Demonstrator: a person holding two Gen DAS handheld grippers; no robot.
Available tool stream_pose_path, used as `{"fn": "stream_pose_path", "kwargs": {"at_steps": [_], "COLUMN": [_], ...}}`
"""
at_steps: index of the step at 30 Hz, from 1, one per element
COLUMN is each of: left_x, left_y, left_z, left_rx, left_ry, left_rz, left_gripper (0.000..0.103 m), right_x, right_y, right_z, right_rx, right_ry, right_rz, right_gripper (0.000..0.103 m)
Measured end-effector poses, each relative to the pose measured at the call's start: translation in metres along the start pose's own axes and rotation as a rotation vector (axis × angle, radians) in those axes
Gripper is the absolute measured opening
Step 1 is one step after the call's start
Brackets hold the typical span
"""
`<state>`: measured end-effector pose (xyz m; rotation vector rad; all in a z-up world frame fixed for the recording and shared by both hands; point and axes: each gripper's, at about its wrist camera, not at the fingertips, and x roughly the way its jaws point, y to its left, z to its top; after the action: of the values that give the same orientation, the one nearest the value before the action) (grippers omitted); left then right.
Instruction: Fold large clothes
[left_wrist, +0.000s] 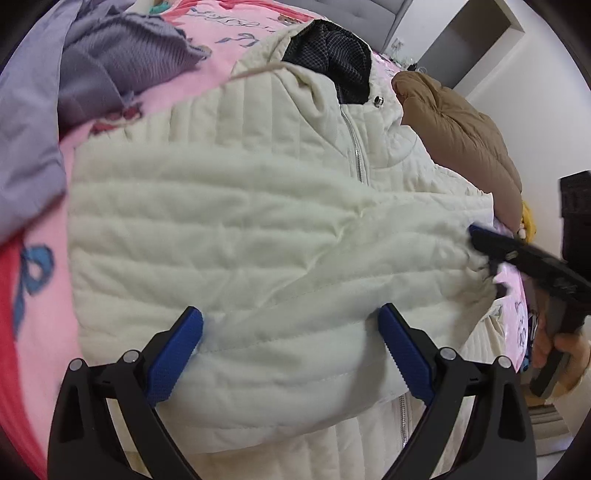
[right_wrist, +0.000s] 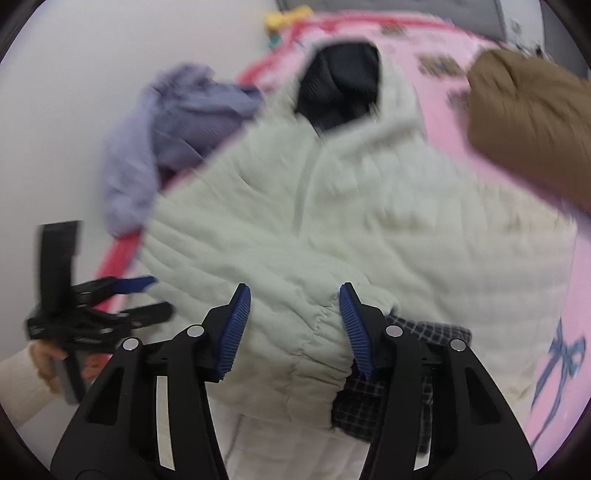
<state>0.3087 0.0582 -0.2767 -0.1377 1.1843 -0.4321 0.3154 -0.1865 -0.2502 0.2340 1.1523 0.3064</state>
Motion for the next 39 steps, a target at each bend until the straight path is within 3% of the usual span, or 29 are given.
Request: {"fn": "stream_pose_path", "kwargs": {"at_steps": [2,5,9,11,12,14,16,18,20,24,27,34,39], "left_x": [0.010,0.019,0.022,0.018,0.013,0.002,-0.017,-0.027,-0.025,-0.009,0.001,0.013,0.014], "left_y": [-0.007,-0.014,-0.014,-0.015,-0.016,-0.013,-0.006,-0.001,0.007,0.012,0.012,0.017,0.013], "left_z": [-0.010,-0.021,-0.024,-0.024,-0.022,-0.021,-0.022,-0.026,-0.033,-0.043,-0.044,-0.048,-0.047], "left_rx": [0.013,0.053,0.095,0.140,0.153,0.126,0.078,0.059,0.051,0.072,0.087,0.138,0.155], "left_ry": [0.020,0.010,-0.003,0.005,0.013,0.009,-0.032,-0.072,-0.056,-0.022,-0.005,0.020,0.011], "left_rz": [0.015,0.044,0.040,0.034,0.032,0.002,-0.053,-0.029,-0.007,0.007,0.007,0.008,0.032], "left_gripper": [0.098,0.098,0.098,0.098,0.098,0.098,0.098,0.098,0.098,0.098,0.098,0.098,0.098], "right_x": [0.012,0.018,0.029,0.025,0.019,-0.005,-0.037,-0.050,-0.049,-0.016,-0.001,0.023,0.022], "right_y": [-0.011,-0.009,0.011,0.016,0.016,0.015,0.022,0.031,0.038,0.038,0.033,0.044,0.049], "right_z": [-0.016,-0.037,-0.039,-0.038,-0.038,-0.036,-0.042,-0.047,-0.052,-0.061,-0.070,-0.078,-0.073], "right_rx": [0.041,-0.002,-0.131,-0.144,-0.130,-0.094,-0.107,-0.151,-0.188,-0.182,-0.166,-0.257,-0.262], "right_ry": [0.068,0.036,0.046,0.036,0.025,-0.056,-0.199,-0.240,-0.224,-0.109,-0.078,-0.024,-0.018], "right_rz": [-0.004,-0.048,-0.170,-0.181,-0.156,-0.081,-0.052,-0.025,-0.010,-0.082,-0.096,-0.190,-0.210], "right_gripper": [0.034,0.034,0.035,0.037,0.040,0.070,0.079,0.078,0.064,0.052,0.051,0.052,0.054]}}
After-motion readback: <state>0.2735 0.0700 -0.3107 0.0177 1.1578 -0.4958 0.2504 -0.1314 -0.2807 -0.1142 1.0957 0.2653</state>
